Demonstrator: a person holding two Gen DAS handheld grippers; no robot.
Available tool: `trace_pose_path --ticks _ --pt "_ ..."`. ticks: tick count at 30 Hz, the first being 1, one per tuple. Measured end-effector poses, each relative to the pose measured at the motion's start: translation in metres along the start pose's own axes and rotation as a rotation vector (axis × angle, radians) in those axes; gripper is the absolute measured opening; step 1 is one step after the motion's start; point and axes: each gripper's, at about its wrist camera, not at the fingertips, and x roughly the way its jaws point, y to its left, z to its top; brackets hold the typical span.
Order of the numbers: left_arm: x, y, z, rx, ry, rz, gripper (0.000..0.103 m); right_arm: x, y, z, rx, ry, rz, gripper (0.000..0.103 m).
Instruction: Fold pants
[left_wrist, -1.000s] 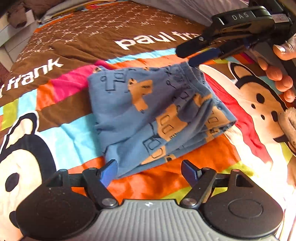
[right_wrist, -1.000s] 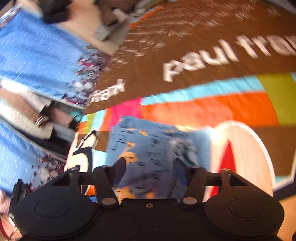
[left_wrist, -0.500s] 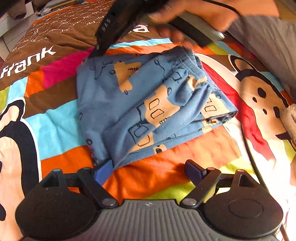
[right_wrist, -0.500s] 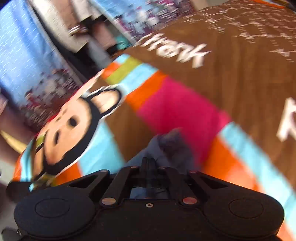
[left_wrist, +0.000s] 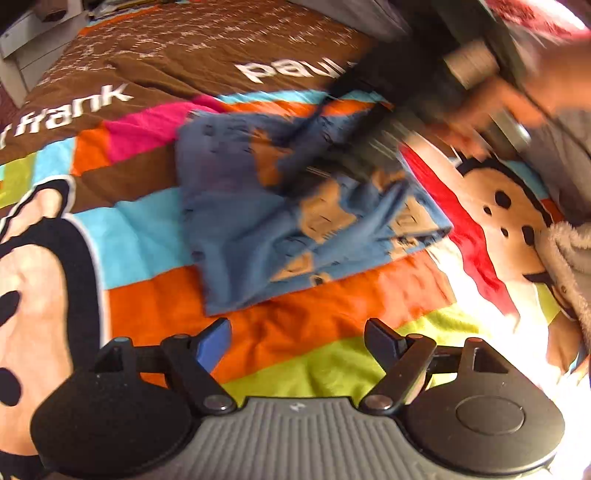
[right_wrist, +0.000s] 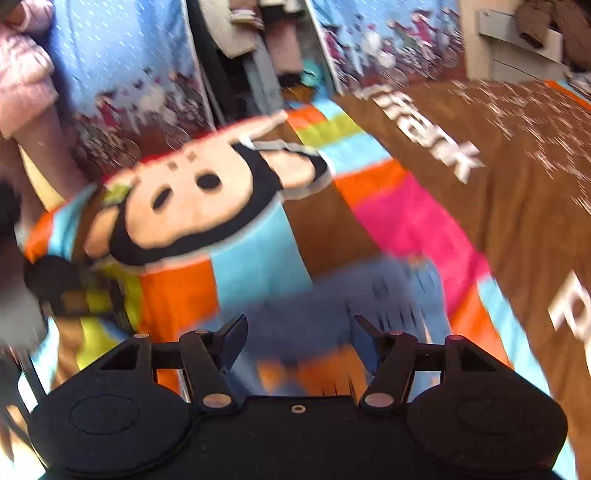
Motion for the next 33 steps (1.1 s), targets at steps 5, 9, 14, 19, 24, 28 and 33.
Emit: trace_pose_path --ticks 5,9,14,19,24,28,33 --pt "-0.012 0.039 0.028 -0.074 -0.073 0.044 0.084 -0.05 0.002 -0.068 0.087 0.033 -0.12 0.064" --pt "0.008 0.044 0.074 -0.08 -0.139 0.032 0.084 -0.081 0.013 -0.073 0.195 -0.097 -0.143 0.075" --pt "0.051 0.023 0.124 -0.036 -0.129 -0.072 0.085 -0.063 0.022 -0.085 0.235 -0.098 -0.059 0.077" --pt "0.073 0.018 0.123 0.003 -0.068 -0.049 0.085 -0.069 0.014 -0.125 0.408 -0.005 -0.116 0.077" --pt "0.046 0.036 0.102 -0.055 -0.073 0.0 0.086 -0.111 -0.013 -0.154 0.817 -0.246 -0.117 0.084" --pt "0.052 0.045 0.088 -0.084 0.02 0.052 0.086 -0.099 -0.023 -0.143 0.88 -0.29 -0.193 0.084" --pt "0.059 0.051 0.087 -0.142 0.051 0.056 0.089 -0.063 -0.041 -0.144 1.056 -0.28 -0.184 0.084"
